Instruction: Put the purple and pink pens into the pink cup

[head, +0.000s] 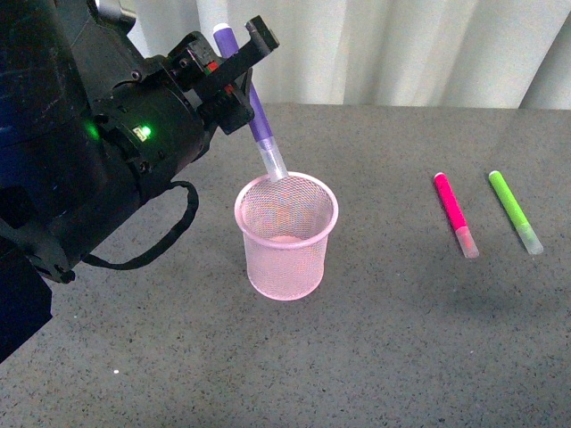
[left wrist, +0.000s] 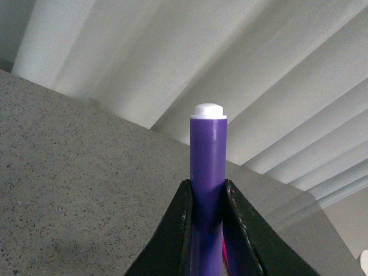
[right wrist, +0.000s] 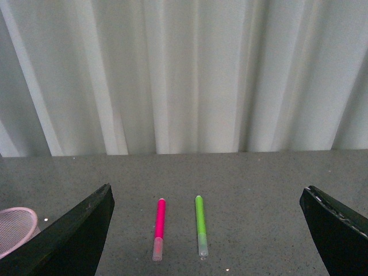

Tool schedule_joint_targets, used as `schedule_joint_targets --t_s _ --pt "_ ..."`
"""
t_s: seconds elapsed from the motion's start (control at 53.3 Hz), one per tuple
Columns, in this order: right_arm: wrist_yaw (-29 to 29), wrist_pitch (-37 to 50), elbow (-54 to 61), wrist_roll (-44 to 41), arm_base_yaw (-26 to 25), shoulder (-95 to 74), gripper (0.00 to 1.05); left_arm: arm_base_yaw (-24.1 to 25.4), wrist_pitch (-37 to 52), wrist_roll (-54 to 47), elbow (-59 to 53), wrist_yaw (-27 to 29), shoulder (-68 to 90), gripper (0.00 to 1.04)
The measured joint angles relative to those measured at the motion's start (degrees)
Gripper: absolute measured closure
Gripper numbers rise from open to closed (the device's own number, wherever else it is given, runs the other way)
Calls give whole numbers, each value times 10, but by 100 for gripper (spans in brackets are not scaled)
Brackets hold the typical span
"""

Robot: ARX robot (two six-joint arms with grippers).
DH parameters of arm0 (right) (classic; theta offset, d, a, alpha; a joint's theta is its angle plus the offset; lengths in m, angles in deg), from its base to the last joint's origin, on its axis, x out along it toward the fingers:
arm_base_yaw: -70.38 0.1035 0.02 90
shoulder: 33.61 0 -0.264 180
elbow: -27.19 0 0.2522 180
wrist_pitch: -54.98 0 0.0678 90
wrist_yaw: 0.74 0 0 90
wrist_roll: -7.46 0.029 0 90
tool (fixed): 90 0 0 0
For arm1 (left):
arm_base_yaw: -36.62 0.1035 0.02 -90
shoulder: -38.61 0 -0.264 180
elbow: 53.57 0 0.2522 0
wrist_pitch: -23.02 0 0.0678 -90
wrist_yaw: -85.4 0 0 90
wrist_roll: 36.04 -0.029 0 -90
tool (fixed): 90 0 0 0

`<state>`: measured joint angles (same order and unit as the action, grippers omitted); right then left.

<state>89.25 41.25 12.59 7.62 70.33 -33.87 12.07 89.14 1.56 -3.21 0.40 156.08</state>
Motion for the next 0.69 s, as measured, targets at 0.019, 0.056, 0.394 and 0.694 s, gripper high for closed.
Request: schedule_joint_targets --t_s 0.019,0.056,0.394,0.694 --pt "0 0 0 0 0 0 7 0 0 0 0 0 0 89" --pt "0 0 0 0 0 0 7 -1 0 0 -1 0 0 81" --pt "0 0 0 0 0 0 7 -6 0 0 -9 0 0 13" --pt "0 0 0 0 0 0 7 17 -59 -27 -37 -63 -16 7"
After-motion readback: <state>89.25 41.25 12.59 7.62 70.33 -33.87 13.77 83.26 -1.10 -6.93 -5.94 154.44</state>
